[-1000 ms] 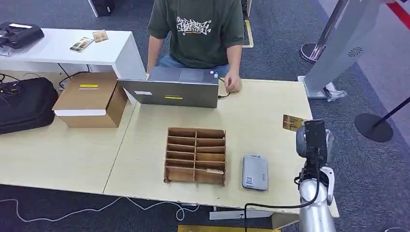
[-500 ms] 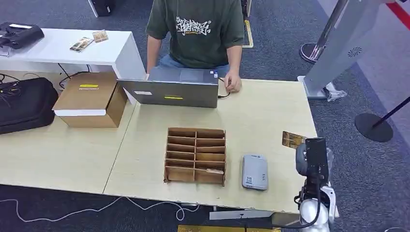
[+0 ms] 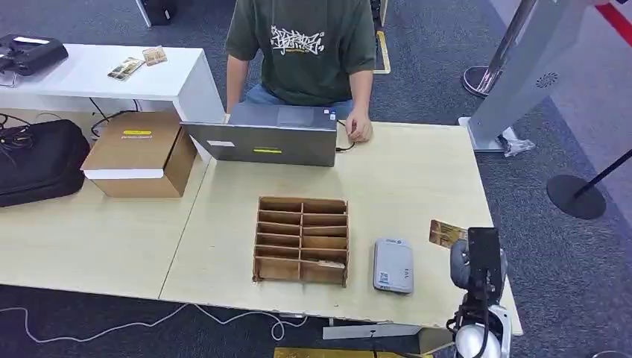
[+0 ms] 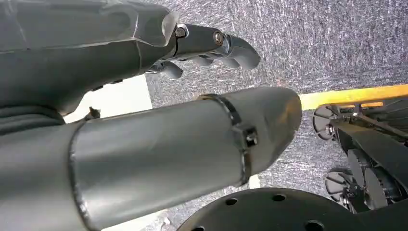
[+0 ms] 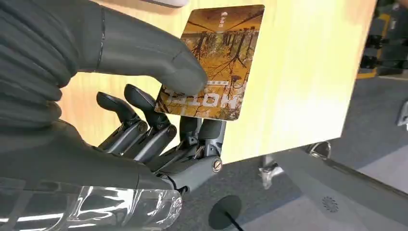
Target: Pass the card to the sensor for recognition and then transmit it.
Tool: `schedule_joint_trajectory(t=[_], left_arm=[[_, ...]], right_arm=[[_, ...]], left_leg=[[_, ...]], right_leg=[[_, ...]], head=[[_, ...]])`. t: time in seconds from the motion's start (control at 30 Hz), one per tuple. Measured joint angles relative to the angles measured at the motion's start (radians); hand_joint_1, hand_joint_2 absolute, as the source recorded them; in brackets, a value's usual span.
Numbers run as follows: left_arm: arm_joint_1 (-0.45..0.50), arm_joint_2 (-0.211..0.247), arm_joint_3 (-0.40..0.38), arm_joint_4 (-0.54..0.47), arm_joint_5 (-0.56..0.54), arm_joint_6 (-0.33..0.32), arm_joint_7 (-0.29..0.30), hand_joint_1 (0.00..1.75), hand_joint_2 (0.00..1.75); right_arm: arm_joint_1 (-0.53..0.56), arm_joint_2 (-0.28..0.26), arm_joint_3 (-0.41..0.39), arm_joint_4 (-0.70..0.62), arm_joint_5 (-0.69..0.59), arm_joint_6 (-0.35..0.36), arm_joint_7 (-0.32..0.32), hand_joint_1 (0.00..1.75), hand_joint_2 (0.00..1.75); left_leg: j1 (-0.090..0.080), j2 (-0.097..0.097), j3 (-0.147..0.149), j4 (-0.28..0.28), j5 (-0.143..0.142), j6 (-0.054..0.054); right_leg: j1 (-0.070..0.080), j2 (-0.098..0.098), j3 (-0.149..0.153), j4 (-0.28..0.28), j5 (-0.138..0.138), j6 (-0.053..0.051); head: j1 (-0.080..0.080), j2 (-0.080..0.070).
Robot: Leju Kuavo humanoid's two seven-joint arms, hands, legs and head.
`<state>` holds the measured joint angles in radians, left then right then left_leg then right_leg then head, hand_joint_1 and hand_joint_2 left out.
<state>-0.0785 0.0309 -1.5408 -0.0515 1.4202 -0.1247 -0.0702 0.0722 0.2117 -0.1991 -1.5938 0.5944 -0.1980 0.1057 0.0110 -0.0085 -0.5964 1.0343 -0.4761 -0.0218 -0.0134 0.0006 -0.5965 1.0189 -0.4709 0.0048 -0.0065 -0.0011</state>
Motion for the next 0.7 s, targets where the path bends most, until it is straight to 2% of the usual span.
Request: schedule_joint_trajectory(t=[0.23, 0.7], left_arm=[[-0.003, -0.003, 0.0, 0.0, -0.004, 0.003, 0.005, 0.0, 0.0], [-0.004, -0.003, 0.0, 0.0, 0.014, -0.003, 0.007, 0.0, 0.0]], right_arm=[[0.011, 0.008, 0.036, 0.01, 0.058, 0.034, 0.055, 1.75, 1.75], [-0.001, 0.008, 0.106, 0.077, 0.09, 0.068, 0.103, 1.75, 1.75]], left_leg=[[0.0, 0.0, 0.0, 0.0, 0.0, 0.0], [0.0, 0.0, 0.0, 0.0, 0.0, 0.0]], right_leg=[[0.0, 0.0, 0.0, 0.0, 0.0, 0.0], [0.0, 0.0, 0.0, 0.0, 0.0, 0.0]], head=[[0.0, 0.0], [0.0, 0.0]])
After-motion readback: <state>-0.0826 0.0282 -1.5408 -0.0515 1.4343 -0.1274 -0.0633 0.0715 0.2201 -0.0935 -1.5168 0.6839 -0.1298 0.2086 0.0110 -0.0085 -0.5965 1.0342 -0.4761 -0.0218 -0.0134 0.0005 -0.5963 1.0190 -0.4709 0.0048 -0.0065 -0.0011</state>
